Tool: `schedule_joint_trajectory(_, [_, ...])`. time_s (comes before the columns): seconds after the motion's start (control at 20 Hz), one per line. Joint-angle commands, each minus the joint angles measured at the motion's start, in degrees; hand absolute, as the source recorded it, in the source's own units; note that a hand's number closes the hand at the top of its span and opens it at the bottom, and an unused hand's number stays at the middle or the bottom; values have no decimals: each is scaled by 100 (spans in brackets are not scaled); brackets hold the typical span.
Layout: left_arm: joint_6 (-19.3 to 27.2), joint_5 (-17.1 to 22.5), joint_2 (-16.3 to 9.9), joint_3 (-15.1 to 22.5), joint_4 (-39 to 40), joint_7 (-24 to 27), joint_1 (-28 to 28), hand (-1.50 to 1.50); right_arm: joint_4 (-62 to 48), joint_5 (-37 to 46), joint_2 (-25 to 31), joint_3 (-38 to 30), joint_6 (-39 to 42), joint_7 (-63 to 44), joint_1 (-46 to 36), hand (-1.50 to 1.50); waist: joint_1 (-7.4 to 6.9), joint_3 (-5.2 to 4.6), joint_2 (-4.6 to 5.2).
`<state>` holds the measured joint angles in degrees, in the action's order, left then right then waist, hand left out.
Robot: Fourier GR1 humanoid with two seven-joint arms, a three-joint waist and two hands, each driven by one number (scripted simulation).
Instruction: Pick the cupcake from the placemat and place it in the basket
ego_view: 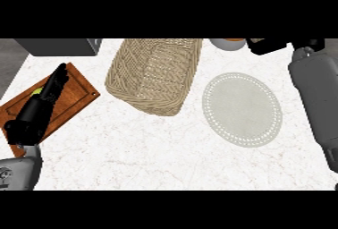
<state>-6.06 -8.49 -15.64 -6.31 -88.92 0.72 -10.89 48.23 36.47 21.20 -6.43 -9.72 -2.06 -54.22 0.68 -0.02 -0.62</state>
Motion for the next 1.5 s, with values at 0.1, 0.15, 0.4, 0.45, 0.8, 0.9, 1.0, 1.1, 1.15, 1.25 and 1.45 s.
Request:
schedule_joint_trajectory(0.1, [-144, 117, -12, -1, -329, -169, 204, 0, 889, -418, 54, 40, 1125, -727, -932, 150, -94, -2, 0])
schedule_joint_trajectory(0.15, [77, -127, 109, 99, 52, -53, -188, 0, 932, -482, -90, 29, 1054, -678, -898, 150, -51, -1, 41])
schedule_joint_trajectory(0.4, [-153, 47, -30, -2, -143, -210, -74, 0, 1013, -522, -550, 269, 1548, -1877, -1753, 150, -116, -3, 32])
schedule_joint_trajectory(0.45, [-98, 84, -34, -112, 148, -119, -443, 0, 805, -541, -550, 200, 1563, -1953, -2034, 150, -109, -4, 57])
schedule_joint_trajectory(0.8, [30, -213, 92, 43, 269, 300, -169, 0, -330, -462, -1092, 148, 1299, -2158, -2827, 150, -193, -5, 99])
schedule_joint_trajectory(0.9, [-40, -140, 152, 112, 114, 140, -176, 0, -661, -468, -1179, 43, 1253, -2477, -3183, 150, -217, -6, 98])
schedule_joint_trajectory(1.0, [-46, -105, 168, 96, 11, -24, -185, 0, -877, -456, -1223, 129, 1435, -2342, -3083, 150, -207, -4, 95])
schedule_joint_trajectory(1.1, [-131, -31, 79, 1, 21, 36, -128, 0, -1194, -392, -1348, 163, 1502, -2564, -3503, 150, -246, -6, 99])
schedule_joint_trajectory(1.15, [-55, -151, 203, 160, 60, 99, -161, 0, -1632, -333, -1216, 136, 1547, -2347, -3567, 150, -312, -9, 140])
schedule_joint_trajectory(1.25, [-58, -148, 193, 112, 331, 182, -357, 0, -1621, -318, -1760, 263, 1468, -2736, -3617, 150, -233, -10, 120])
schedule_joint_trajectory(1.45, [-113, -35, 99, -35, 73, 5, -237, 0, -2119, -249, -1420, 186, 1771, -2822, -3802, 150, -252, -6, 108])
